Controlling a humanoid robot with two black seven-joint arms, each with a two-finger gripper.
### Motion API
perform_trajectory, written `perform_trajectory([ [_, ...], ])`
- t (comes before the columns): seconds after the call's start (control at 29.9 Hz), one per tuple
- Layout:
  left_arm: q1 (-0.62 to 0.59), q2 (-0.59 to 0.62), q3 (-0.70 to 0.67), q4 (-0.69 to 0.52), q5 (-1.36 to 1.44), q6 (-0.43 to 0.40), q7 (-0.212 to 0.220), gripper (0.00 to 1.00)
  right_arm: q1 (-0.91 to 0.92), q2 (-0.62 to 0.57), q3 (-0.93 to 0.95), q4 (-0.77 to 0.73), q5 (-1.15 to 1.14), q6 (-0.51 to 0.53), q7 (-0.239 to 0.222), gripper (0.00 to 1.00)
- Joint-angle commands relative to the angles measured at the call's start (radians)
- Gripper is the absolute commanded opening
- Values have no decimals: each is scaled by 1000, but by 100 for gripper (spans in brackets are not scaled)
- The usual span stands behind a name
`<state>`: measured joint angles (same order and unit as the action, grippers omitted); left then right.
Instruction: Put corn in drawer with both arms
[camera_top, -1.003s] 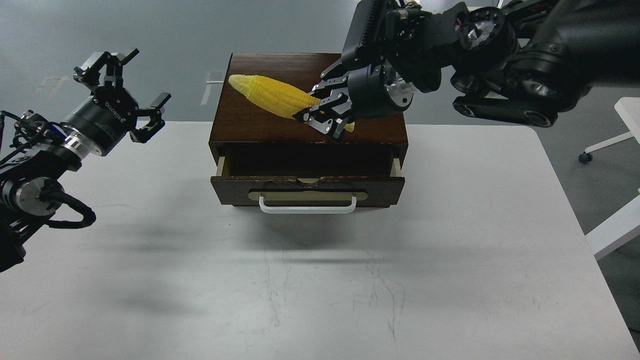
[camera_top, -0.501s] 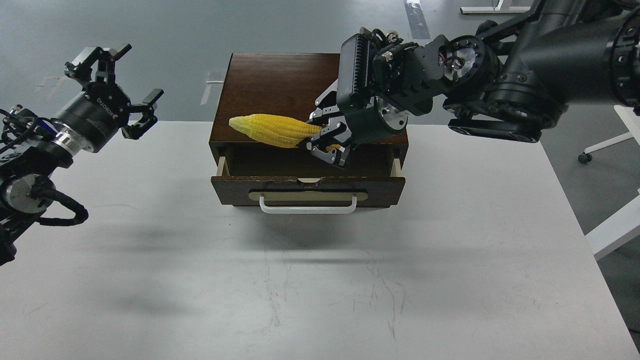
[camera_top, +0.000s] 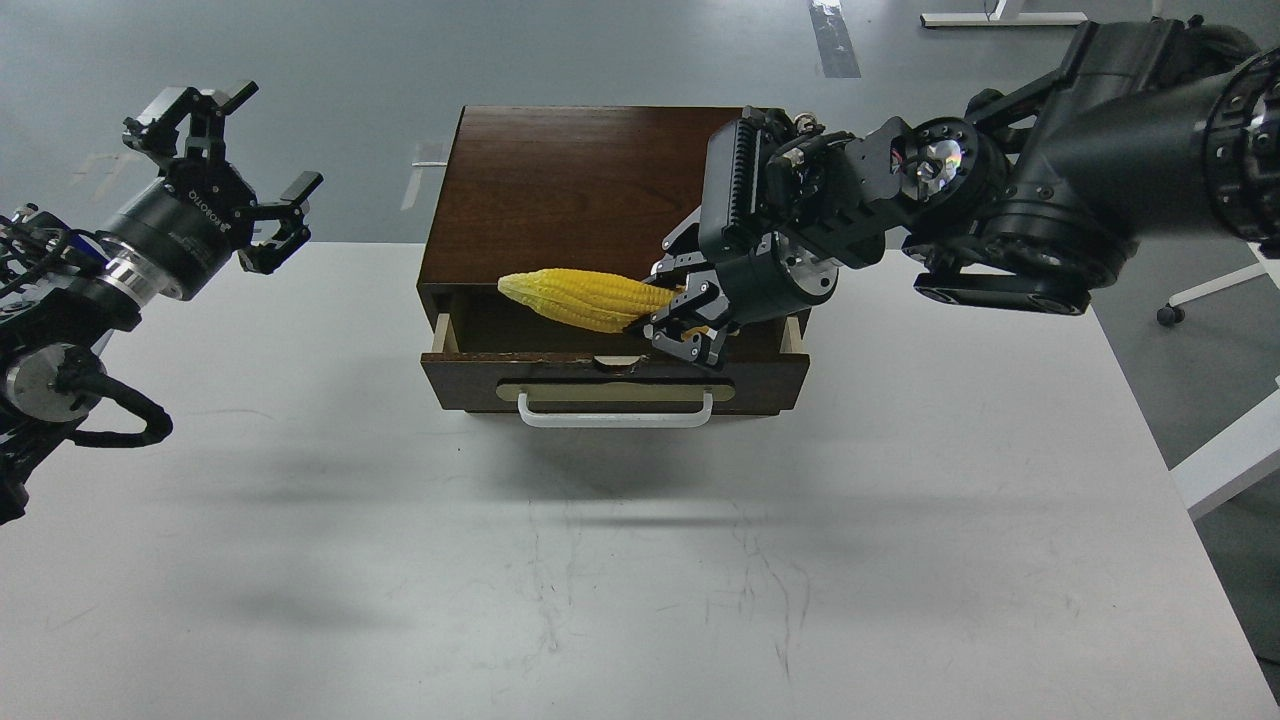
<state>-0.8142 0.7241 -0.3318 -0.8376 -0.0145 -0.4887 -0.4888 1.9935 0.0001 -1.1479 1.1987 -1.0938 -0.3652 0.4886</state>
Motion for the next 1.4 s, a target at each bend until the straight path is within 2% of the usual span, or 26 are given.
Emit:
perform_trajectory([
  [0.0,0,3,-1,0,-1,0,0,98,-4,0,-1,-2,0,0,0,51],
  [0.17,0,5,-1,0,-1,0,0,98,-4,0,-1,-2,0,0,0,52],
  [0.23,0,5,-1,-2,-1,0,0,98,-4,0,-3,-4,0,0,0,58],
  [0.37,0,3,-1,0,-1,0,0,98,-4,0,-3,-4,0,0,0,59],
  [0.6,0,3,-1,0,-1,0,0,98,-4,0,-3,-4,2,0,0,76],
  [0.97,0,6,-4,0,-1,0,0,98,1,0,-1,-4,2,0,0,78],
  [1.3,-5,1,-3,0,1,0,0,98,41,-14,56,-1,97,3,0,81],
  [1.37,-5,0,-3,0,1,0,0,98,41,-57,97,-2,155,8,0,86],
])
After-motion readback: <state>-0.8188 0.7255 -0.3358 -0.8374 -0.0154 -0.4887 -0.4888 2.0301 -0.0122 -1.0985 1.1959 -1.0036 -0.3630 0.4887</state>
